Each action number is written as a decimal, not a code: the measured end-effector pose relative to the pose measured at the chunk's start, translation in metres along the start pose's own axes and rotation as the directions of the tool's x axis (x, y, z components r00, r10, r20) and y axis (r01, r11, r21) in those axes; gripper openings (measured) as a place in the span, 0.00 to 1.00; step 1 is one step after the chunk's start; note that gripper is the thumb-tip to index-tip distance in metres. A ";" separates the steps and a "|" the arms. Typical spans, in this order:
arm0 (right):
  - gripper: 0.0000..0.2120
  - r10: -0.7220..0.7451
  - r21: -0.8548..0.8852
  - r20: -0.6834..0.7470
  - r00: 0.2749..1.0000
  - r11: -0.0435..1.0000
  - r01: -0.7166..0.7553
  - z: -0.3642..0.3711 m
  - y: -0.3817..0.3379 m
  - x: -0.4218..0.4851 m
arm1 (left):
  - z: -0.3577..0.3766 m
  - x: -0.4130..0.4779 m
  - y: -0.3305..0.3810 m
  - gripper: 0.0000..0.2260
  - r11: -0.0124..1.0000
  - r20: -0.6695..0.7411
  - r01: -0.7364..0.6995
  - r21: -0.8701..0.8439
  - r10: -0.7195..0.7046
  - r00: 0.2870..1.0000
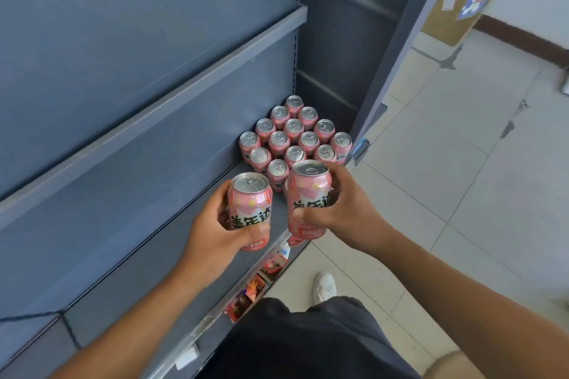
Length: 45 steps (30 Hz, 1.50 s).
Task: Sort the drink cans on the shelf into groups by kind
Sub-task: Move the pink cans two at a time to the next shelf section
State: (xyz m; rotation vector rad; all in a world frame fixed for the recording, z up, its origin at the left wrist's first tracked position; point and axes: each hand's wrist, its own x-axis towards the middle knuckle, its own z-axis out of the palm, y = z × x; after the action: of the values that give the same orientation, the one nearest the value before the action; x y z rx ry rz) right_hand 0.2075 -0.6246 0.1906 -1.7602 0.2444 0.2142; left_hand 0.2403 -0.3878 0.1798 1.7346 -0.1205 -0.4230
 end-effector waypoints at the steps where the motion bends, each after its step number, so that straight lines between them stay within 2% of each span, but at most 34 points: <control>1: 0.39 0.006 0.006 0.027 1.000 1.000 -0.006 -0.010 0.001 0.009 | 0.009 0.004 0.002 0.31 1.000 -0.042 0.013 -0.023 -0.014 0.999; 4: 0.41 0.008 0.012 0.113 0.994 1.000 -0.009 -0.033 0.000 0.035 | 0.031 0.014 0.005 0.33 0.997 -0.144 0.049 -0.063 -0.057 0.988; 9: 0.35 0.004 -0.018 0.214 0.977 1.000 0.000 -0.041 -0.003 0.078 | 0.044 0.028 -0.002 0.35 0.989 -0.255 0.108 -0.096 -0.130 0.958; 13: 0.41 0.051 -0.095 0.257 0.965 0.995 -0.027 -0.028 0.000 0.115 | 0.042 0.046 -0.013 0.32 0.979 -0.340 0.146 -0.140 -0.186 0.922; 15: 0.41 0.070 -0.142 0.257 0.964 0.989 -0.033 -0.018 0.000 0.133 | 0.035 0.056 -0.023 0.34 0.973 -0.371 0.159 -0.167 -0.212 0.904; 20: 0.33 0.100 -0.262 0.270 0.958 0.965 -0.027 0.009 -0.002 0.176 | 0.011 0.082 -0.049 0.34 0.960 -0.408 0.196 -0.201 -0.264 0.874; 30: 0.33 0.090 -0.277 0.378 0.921 0.961 0.020 0.060 0.010 0.246 | -0.031 0.132 -0.092 0.32 0.966 -0.437 0.246 -0.079 -0.256 0.863; 34: 0.32 0.064 -0.271 0.393 0.917 0.961 0.050 0.077 0.024 0.273 | -0.033 0.151 -0.110 0.32 0.966 -0.519 0.247 -0.069 -0.247 0.818; 40: 0.28 0.046 -0.336 0.362 0.931 0.938 0.084 0.091 0.045 0.303 | -0.027 0.173 -0.135 0.28 0.954 -0.579 0.291 -0.069 -0.275 0.767; 45: 0.23 -0.060 -0.421 0.377 0.924 0.877 0.229 0.098 0.062 0.323 | -0.020 0.189 -0.150 0.29 0.943 -0.622 0.322 -0.087 -0.304 0.722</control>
State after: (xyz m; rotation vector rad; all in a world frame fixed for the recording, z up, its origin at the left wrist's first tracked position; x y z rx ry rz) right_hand 0.4992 -0.5560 0.0238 -2.1580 -0.2261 0.5068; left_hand 0.4000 -0.3964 -0.0023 1.8412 0.6711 -0.0573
